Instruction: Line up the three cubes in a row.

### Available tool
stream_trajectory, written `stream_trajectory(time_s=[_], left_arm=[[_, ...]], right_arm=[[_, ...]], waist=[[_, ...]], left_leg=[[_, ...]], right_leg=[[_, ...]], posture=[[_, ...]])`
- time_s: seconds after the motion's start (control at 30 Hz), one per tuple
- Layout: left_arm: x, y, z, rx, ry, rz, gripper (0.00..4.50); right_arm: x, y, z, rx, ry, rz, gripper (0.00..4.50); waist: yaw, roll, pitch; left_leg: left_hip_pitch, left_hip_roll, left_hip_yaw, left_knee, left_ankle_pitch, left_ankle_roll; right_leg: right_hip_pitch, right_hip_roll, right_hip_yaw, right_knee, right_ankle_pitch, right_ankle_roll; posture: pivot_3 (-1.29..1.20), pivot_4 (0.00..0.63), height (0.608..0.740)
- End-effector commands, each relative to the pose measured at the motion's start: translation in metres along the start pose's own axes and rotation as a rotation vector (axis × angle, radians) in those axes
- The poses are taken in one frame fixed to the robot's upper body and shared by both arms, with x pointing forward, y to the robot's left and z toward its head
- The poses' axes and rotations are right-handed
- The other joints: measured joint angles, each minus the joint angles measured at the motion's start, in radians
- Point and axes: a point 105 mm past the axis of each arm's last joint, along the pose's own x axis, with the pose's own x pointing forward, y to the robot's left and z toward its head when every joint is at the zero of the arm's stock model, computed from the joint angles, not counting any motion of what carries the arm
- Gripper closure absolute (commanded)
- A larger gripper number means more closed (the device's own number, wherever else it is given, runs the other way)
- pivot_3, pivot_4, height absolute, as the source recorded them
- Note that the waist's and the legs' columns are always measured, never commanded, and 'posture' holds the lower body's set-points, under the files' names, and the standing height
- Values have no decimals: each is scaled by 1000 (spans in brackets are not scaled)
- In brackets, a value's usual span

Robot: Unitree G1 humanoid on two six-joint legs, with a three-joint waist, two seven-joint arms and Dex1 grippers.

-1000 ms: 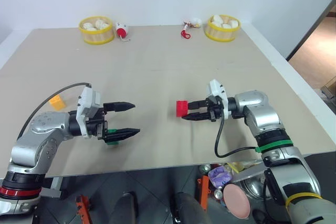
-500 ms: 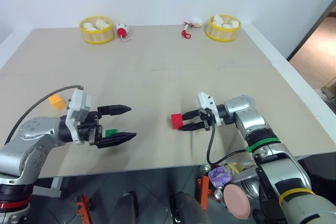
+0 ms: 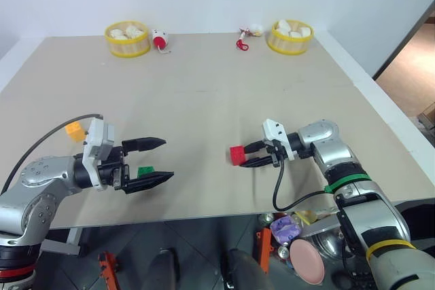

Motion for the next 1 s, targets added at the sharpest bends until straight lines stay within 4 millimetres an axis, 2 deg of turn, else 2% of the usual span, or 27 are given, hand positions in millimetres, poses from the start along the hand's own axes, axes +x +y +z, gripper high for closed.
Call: stream_trajectory(time_s=[0.03, 0.27, 0.33, 0.57, 0.73, 0.9, 1.0], left_arm=[[2, -2, 10, 47, -23, -12, 0], [3, -2, 12, 53, -34, -6, 0], [3, -3, 12, 55, -37, -4, 0], [3, -7, 14, 57, -49, 5, 0], [3, -8, 14, 55, -52, 14, 0], [-4, -7, 13, 39, -46, 35, 0], [-16, -8, 4, 16, -2, 63, 0]], right_arm=[[-9, -3, 2, -27, 19, -8, 3333], [-2, -4, 0, -25, 27, -4, 3333], [0, -7, -1, -24, 41, -15, 2282], [0, -13, 3, -24, 39, -31, 21], [-6, -13, 8, -10, 20, -8, 21], [-20, -6, 7, 13, 43, 45, 21], [-36, -8, 5, -16, 91, 22, 21]], waist=[[0, 0, 0], [-1, 0, 0], [-1, 0, 0], [-1, -1, 0], [-1, 0, 0], [0, 0, 0], [-1, 0, 0]], left_leg=[[0, 0, 0, 0, 0, 0], [0, 0, 0, 0, 0, 0], [1, 0, 0, 0, 0, 0], [1, 0, 0, 0, 0, 0], [1, 0, 0, -1, -1, 0], [0, 0, 0, -1, -1, 0], [0, 0, 1, -1, -1, 0]], right_leg=[[0, 0, 0, 0, 0, 0], [0, 0, 0, 0, 0, 0], [0, 0, 0, 0, 0, 0], [0, 0, 0, 0, 0, 0], [0, 0, 0, 0, -1, 0], [0, 0, 0, 0, -1, 0], [0, 0, 1, 0, -1, 0]], posture=[[0, 150, 740], [0, 150, 740], [0, 150, 740], [0, 150, 740], [0, 150, 740], [0, 150, 740], [0, 150, 740]])
